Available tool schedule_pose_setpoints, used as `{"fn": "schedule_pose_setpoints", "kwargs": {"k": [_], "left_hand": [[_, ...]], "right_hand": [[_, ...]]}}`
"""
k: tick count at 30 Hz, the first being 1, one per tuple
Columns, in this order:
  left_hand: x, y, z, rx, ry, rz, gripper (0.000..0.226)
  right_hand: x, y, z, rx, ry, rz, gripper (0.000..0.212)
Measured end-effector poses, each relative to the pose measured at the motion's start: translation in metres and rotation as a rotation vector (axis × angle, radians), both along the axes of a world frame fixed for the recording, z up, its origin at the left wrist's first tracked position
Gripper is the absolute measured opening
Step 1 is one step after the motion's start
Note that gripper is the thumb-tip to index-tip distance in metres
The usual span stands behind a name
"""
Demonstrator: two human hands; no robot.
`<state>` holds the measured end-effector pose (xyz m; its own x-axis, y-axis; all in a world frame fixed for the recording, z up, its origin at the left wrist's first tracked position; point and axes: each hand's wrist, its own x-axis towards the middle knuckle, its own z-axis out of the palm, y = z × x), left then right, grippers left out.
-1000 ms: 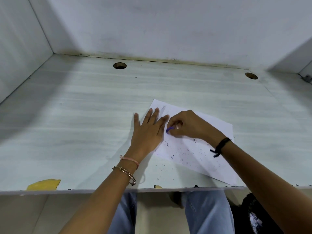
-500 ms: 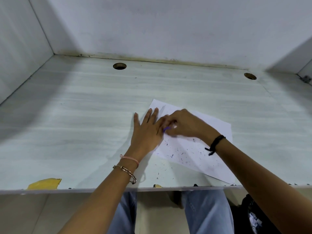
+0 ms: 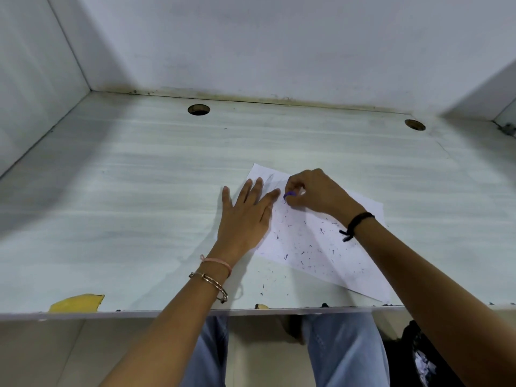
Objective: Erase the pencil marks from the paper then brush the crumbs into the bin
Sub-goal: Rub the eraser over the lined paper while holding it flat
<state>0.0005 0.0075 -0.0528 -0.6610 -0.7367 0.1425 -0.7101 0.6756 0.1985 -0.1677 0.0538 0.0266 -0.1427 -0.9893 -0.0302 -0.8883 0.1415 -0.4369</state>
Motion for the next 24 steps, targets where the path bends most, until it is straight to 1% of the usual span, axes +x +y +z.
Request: {"fn": "schedule_pose_setpoints", "kwargs": {"k": [4, 5, 7, 9, 11, 13, 14, 17, 19, 22, 23, 24], "left_hand": [[0.000, 0.000, -0.003, -0.059, -0.070, -0.043, 0.071], [0.000, 0.000, -0.004, -0.068, -0.054, -0.040, 0.071], [0.000, 0.001, -0.003, -0.041, -0.008, -0.017, 0.070], [-0.001, 0.000, -0.001, 0.001, -0.001, -0.001, 0.063], [-0.001, 0.000, 0.000, 0.001, -0.017, -0.004, 0.057], [-0.001, 0.001, -0.001, -0.027, -0.050, -0.014, 0.066], [-0.001, 0.001, -0.002, -0.026, -0.053, -0.017, 0.069], [-0.002, -0.001, -0.003, 0.016, 0.007, -0.002, 0.068], [-0.002, 0.000, -0.001, 0.021, 0.011, 0.004, 0.064], [-0.001, 0.001, -0.001, -0.016, -0.031, -0.019, 0.075], [0.000, 0.001, 0.000, -0.019, -0.046, -0.020, 0.073], [0.000, 0.000, -0.001, -0.009, -0.048, -0.015, 0.065]], "right_hand": [[0.020, 0.014, -0.004, 0.130, -0.018, 0.206, 0.009], [0.015, 0.013, -0.004, 0.120, -0.018, 0.187, 0.009], [0.002, 0.006, -0.003, 0.042, -0.029, 0.060, 0.007], [-0.002, 0.002, -0.003, -0.021, -0.005, 0.004, 0.004], [0.007, 0.006, -0.006, -0.001, 0.008, 0.095, 0.003], [0.013, 0.014, -0.007, 0.062, 0.007, 0.186, 0.003], [0.008, 0.013, -0.007, 0.068, 0.005, 0.169, 0.004], [-0.003, 0.003, -0.003, -0.007, 0.011, 0.013, 0.006], [0.005, 0.003, -0.006, -0.034, 0.045, 0.043, 0.005], [0.017, 0.016, -0.006, 0.040, 0.027, 0.186, 0.005], [0.013, 0.015, -0.005, 0.052, 0.006, 0.174, 0.005], [0.006, 0.013, -0.005, 0.039, -0.012, 0.115, 0.006]]}}
